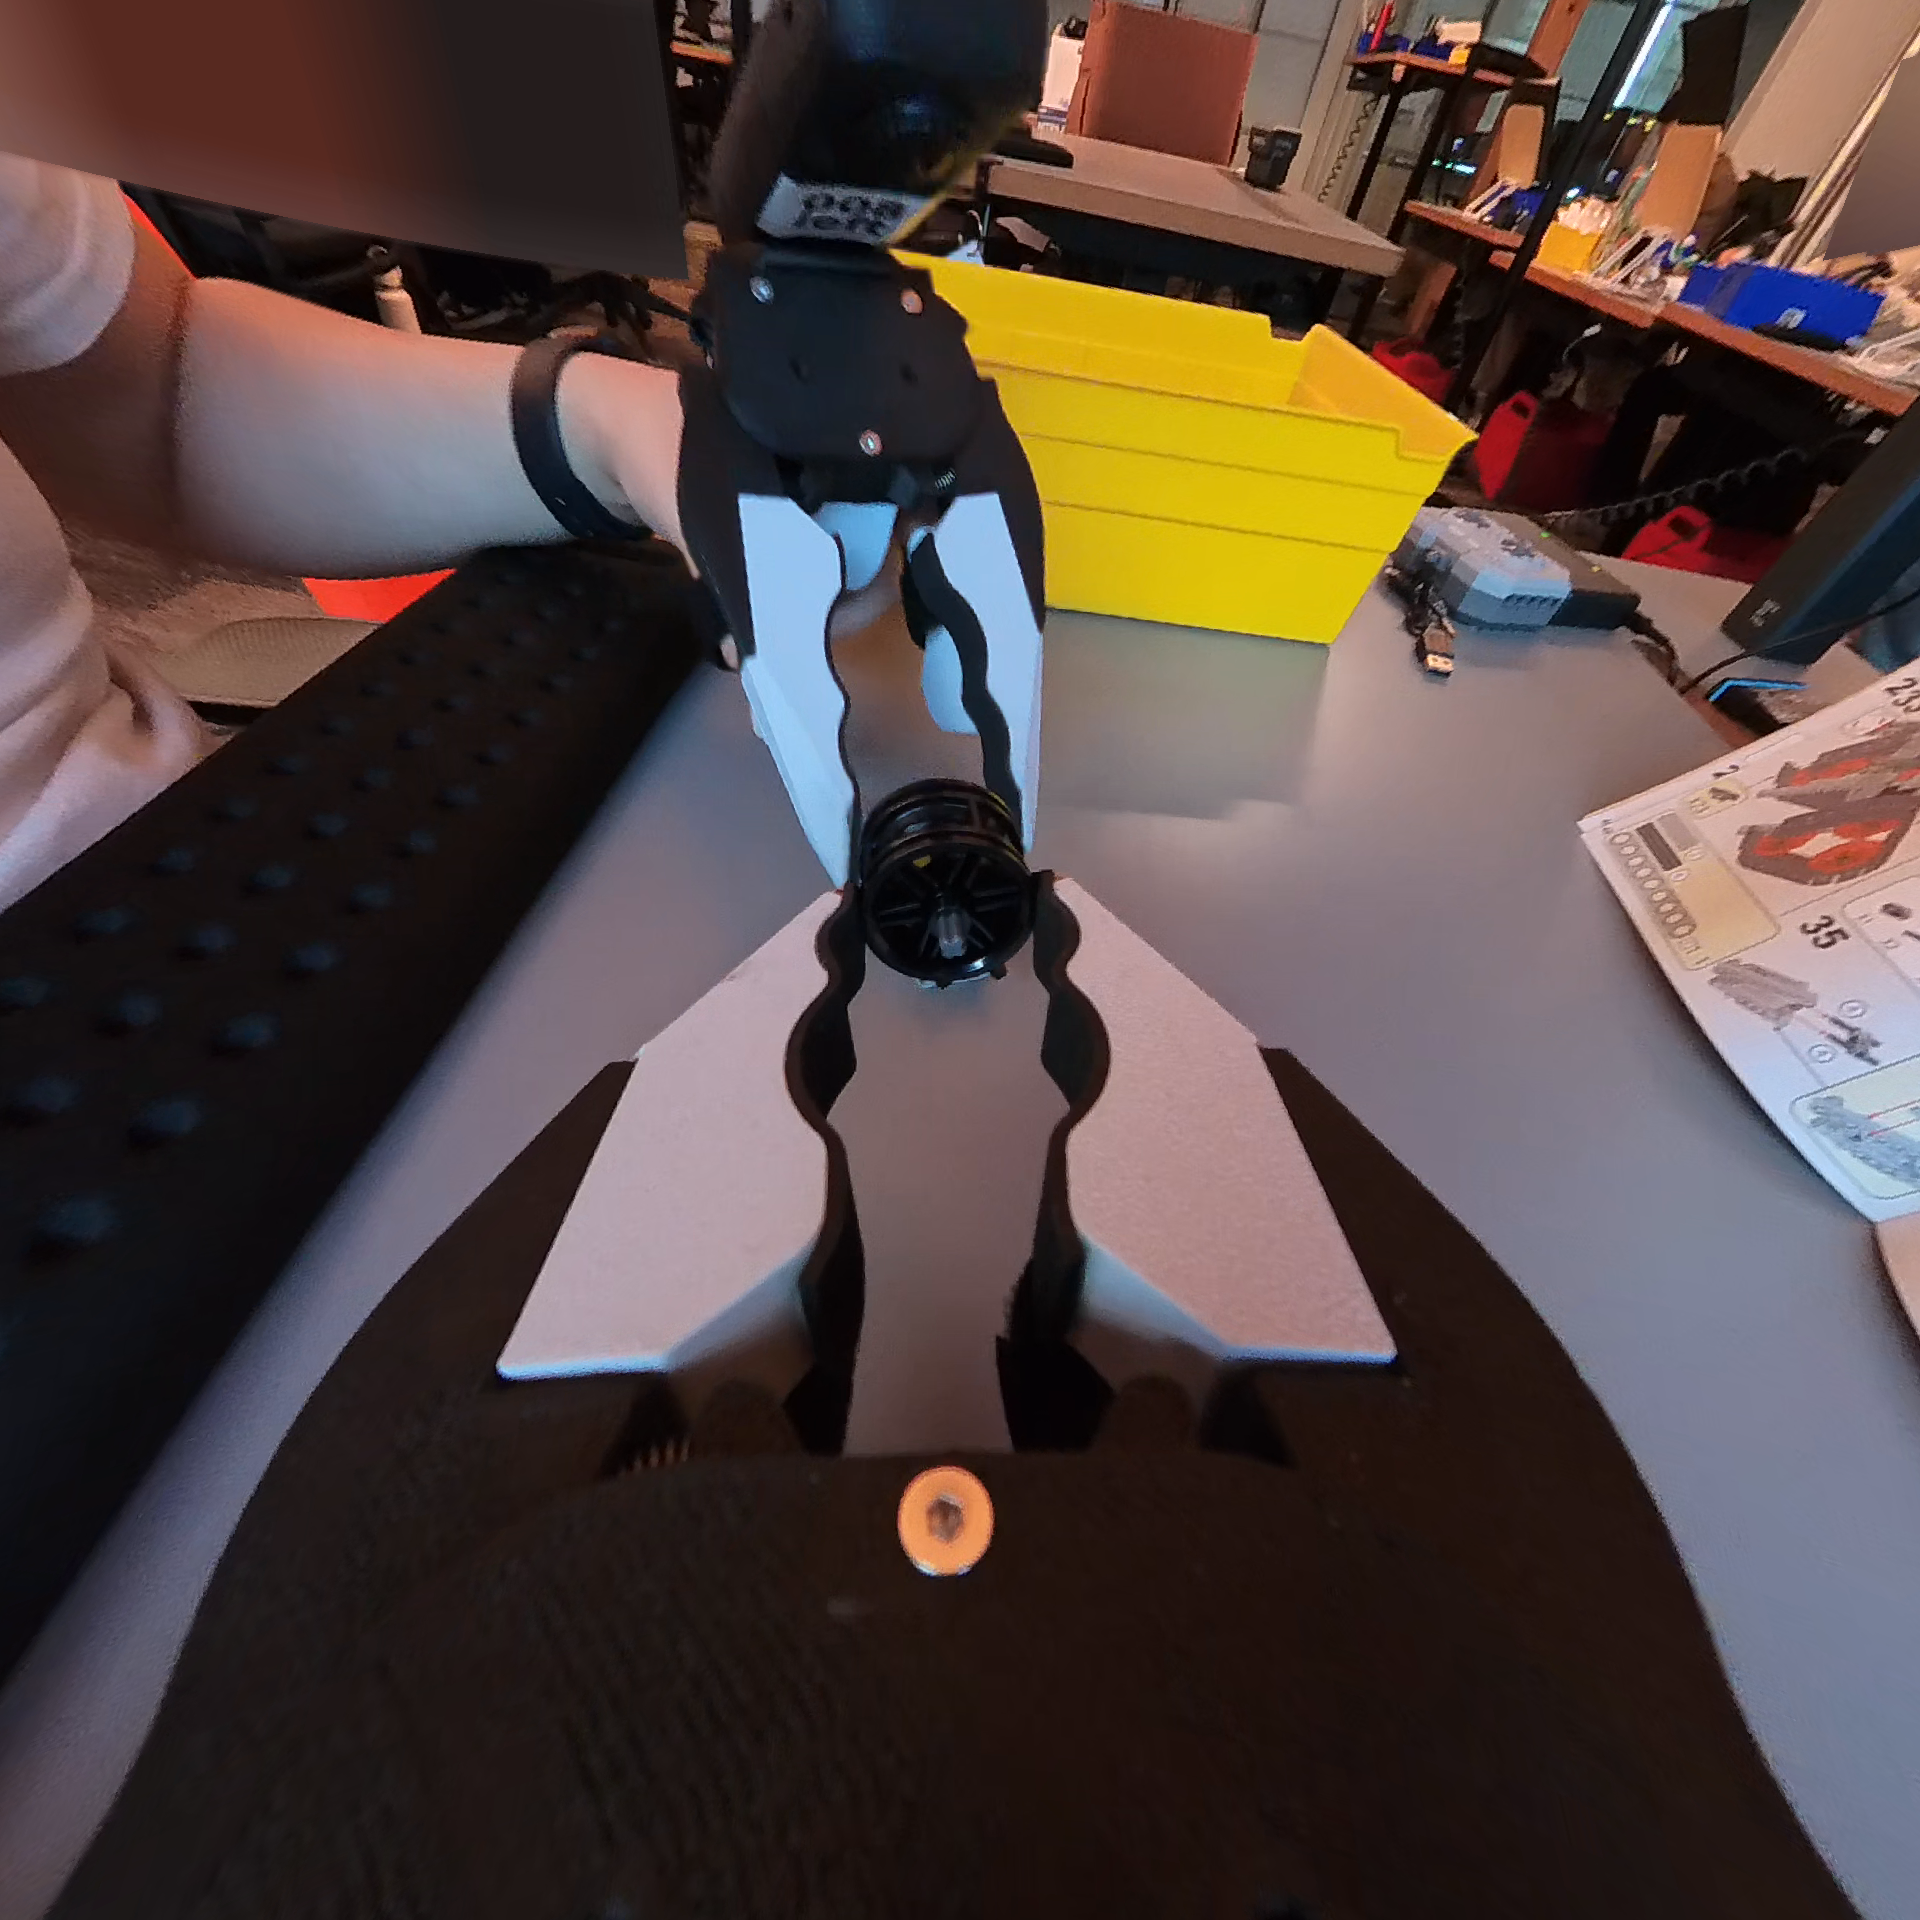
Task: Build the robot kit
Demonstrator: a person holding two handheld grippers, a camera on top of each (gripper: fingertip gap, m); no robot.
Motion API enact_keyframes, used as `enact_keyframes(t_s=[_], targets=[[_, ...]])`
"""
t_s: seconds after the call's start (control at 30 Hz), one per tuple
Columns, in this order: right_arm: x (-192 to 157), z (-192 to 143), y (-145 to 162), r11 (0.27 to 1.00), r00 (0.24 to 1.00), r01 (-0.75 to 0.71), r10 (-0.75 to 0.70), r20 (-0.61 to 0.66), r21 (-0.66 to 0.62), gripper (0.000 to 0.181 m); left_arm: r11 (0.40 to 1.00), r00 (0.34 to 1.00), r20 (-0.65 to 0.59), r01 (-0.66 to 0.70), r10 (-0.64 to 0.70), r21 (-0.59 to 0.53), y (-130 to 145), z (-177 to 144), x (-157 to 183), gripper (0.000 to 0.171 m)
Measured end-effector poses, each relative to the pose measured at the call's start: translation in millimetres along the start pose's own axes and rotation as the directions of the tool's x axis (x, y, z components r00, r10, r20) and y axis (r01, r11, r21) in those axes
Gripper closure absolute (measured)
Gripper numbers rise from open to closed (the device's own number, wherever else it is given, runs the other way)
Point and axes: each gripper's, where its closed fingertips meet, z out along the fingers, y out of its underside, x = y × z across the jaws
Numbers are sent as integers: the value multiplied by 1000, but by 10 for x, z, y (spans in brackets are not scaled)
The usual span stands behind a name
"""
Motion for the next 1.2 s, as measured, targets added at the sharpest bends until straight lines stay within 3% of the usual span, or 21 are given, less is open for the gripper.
enact_keyframes(t_s=[0.17, 0.27, 0.33, 0.4, 0.57, 0.7, 0.83, 1.2], targets=[[-1, 17, 57, 998, 997, -65, 65, 37, -4, 150, 997, 999, -20, -36, 35, -67, 109, 144, 19, 121], [3, 19, 80, 995, 993, -101, 101, 56, -4, 150, 998, 999, -13, -34, 33, -43, 100, 161, 2, 132], [8, 10, 60, 991, 989, -132, 131, 72, 12, 150, 999, 999, -5, -42, 42, -31, 106, 150, -19, 148], [18, -13, 26, 985, 982, -169, 166, 87, 39, 150, 998, 999, -3, -45, 44, -47, 110, 112, -19, 148], [-35, -107, -207, 955, 960, -246, 216, 179, 165, 149, 991, 990, -136, 43, -25, 130, -400, -173, 267, 148], [-129, -251, -499, 898, 922, -330, 239, 305, 292, 150, 978, 972, -233, 78, -32, 193, -776, -412, 528, 148], [-177, -304, -624, 857, 878, -413, 285, 384, 307, 150, 983, 981, -195, 40, -4, 177, -875, -524, 555, 148], [-247, -180, -493, 912, 908, -335, 246, 339, 236, 150, 990, 978, -202, 70, -45, 122, -833, -537, 567, 148]])
